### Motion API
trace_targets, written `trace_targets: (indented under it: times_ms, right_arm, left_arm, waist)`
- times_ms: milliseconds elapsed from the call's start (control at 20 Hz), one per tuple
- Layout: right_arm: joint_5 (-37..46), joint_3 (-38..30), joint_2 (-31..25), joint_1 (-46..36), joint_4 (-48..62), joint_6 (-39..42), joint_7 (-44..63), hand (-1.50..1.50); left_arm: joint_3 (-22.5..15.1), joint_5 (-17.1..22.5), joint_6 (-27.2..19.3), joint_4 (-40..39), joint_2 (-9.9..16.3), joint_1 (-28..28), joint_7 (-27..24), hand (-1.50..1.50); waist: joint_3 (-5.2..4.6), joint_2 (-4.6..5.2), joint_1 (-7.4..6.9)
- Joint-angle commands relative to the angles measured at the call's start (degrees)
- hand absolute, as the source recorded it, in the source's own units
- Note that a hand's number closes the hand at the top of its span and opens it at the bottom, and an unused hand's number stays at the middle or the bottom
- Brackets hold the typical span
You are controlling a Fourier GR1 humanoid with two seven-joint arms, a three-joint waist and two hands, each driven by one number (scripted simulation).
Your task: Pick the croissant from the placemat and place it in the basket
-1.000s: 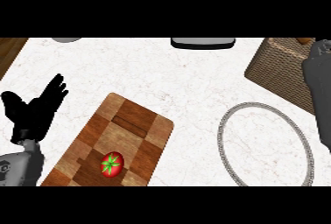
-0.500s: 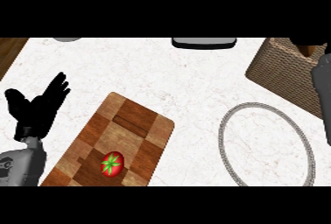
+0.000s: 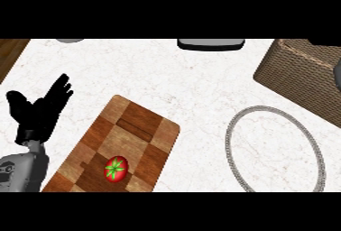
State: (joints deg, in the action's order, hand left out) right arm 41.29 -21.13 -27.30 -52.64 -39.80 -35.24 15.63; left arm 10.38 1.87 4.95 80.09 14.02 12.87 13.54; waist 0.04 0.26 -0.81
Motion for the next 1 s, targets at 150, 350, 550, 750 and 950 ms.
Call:
trace_targets:
  times_ms: [150,350,550,750,950]
  right_arm:
    - [-8.3,-7.6,-2.0,-0.5,-5.8,-4.4,0.3,-1.50]
    - [-15.3,-12.3,-1.0,5.8,-13.1,-5.2,-1.2,-1.50]
    - [-20.9,-15.7,-7.4,13.7,-19.8,4.4,0.9,-1.50]
    - [-28.1,-19.3,-9.2,24.7,-27.6,14.9,0.9,-1.50]
    - [-35.5,-24.2,-10.4,35.0,-33.0,24.9,-0.8,-1.50]
  left_arm:
    - [1.2,0.4,-0.1,-2.4,0.3,0.7,-1.0,0.00]
    - [0.9,0.2,-0.4,0.3,0.1,-1.7,0.2,0.00]
    - [1.6,1.2,-0.1,3.1,0.8,-2.2,2.1,0.00]
    - [0.7,-0.6,-0.8,1.3,-0.1,-2.7,-0.7,0.00]
    - [2.8,1.1,1.1,-1.2,2.3,-1.0,-0.8,0.00]
  waist:
    - [-0.04,-0.37,1.28]
    - [-0.02,-0.89,2.06]
    - [-0.04,-0.89,1.98]
    - [-0.05,-0.92,3.01]
    - [-0.06,-0.66,2.86]
